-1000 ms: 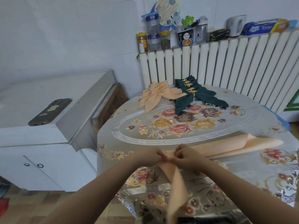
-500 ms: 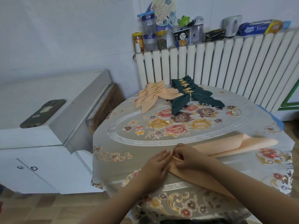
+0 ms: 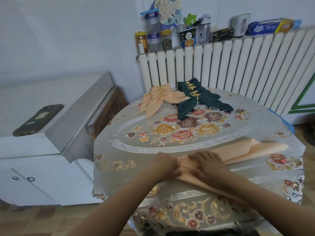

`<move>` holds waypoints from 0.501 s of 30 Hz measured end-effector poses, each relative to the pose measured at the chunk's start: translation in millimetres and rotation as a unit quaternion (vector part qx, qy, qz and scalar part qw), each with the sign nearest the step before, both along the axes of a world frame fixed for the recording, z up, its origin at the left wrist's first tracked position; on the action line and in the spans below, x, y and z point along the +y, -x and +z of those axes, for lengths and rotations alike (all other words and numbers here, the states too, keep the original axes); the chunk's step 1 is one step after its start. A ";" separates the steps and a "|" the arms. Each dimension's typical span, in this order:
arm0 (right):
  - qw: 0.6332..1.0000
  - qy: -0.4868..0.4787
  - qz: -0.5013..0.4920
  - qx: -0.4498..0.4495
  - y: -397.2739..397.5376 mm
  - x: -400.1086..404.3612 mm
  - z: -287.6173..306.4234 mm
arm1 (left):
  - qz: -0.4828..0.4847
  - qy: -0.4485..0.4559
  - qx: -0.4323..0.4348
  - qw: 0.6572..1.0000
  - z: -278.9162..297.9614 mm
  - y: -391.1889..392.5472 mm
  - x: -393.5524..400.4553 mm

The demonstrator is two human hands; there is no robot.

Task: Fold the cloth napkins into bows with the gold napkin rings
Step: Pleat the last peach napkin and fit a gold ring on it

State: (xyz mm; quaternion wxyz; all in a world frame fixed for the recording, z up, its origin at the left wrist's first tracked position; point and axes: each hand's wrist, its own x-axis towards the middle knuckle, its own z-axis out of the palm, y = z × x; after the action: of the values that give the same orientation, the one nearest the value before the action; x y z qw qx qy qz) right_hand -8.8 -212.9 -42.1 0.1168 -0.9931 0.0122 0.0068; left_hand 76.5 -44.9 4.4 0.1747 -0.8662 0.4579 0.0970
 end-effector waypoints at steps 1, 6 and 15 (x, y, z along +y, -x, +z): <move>1.000 -0.017 -0.007 0.007 -4.7 -4.7 4.8 | 0.009 -0.009 -0.004 1.000 3.1 0.0 -4.8; 0.992 0.089 -0.068 0.058 -30.6 -31.6 37.8 | 0.065 -0.009 0.006 0.998 11.5 3.3 -21.5; 0.972 0.067 -0.105 0.201 -55.9 -29.0 63.5 | 0.037 -0.018 -0.006 0.999 19.4 3.3 -31.0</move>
State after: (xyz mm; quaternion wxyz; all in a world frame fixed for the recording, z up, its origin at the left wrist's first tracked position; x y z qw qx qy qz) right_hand 47.1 -241.9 21.4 0.0449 -0.9702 0.1396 0.1930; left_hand 73.2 -75.9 23.9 0.1891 -0.8797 0.4230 0.1068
